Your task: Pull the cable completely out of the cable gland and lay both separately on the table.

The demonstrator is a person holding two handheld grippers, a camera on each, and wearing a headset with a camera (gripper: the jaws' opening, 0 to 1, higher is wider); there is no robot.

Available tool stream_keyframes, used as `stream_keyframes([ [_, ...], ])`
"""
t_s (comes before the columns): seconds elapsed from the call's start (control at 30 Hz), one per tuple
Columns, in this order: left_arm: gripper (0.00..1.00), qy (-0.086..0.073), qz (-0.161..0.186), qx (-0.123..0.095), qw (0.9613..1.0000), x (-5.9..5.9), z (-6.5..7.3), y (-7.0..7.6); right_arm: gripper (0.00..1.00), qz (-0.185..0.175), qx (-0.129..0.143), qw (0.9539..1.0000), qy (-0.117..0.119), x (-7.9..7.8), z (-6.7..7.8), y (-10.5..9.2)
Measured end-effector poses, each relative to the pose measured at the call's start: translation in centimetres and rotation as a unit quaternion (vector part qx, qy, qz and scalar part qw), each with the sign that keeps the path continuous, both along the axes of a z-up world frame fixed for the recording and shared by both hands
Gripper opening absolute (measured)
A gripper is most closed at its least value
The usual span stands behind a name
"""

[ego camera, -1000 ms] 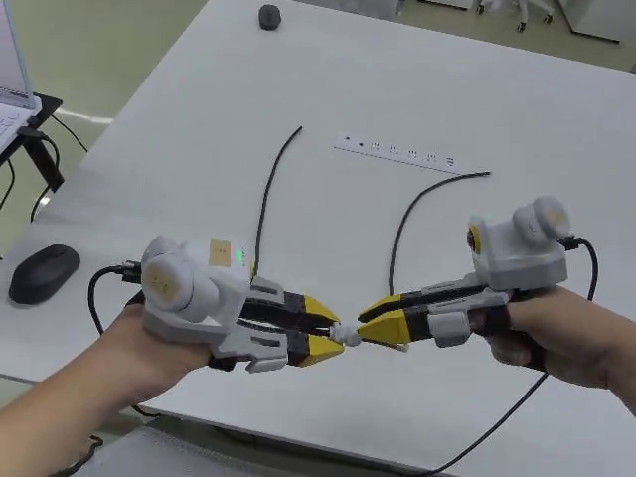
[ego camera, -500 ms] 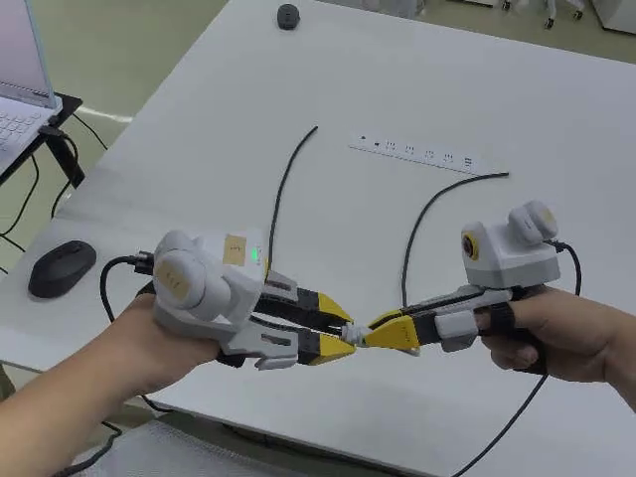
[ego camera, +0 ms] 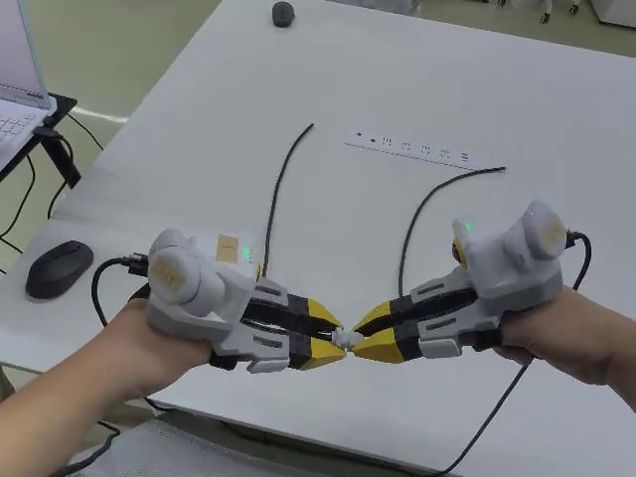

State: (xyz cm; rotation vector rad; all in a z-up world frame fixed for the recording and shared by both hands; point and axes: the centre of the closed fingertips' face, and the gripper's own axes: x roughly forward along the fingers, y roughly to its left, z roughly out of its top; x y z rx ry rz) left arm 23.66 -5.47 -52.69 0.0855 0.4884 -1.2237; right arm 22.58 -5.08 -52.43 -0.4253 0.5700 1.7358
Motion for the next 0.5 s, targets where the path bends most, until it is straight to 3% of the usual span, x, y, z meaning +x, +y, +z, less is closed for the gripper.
stream_keyframes([
  [0.1, 0.15, 0.038, 0.01, -0.014, 0.9991, -0.15, -0.13, 0.08, 0.06, 0.001, -0.008, 0.9973, -0.074, -0.02, -0.34, 0.0],
  [0.2, 0.15, 0.038, 0.01, -0.016, 0.9991, -0.08, -0.2, 0.1, 0.06, 0.017, -0.02, 0.9875, -0.156, -0.1, -0.54, 0.01],
  [0.3, 0.15, 0.055, 0.017, -0.026, 0.998, -0.1, -0.17, 0.19, 0.06, 0.031, -0.015, 0.9753, -0.218, -0.12, -0.48, 0.12],
  [0.5, 0.15, 0.083, 0.019, -0.038, 0.9957, -0.07, -0.1, 0.34, 0.07, 0.028, -0.013, 0.967, -0.253, -0.24, -0.5, 0.32],
])
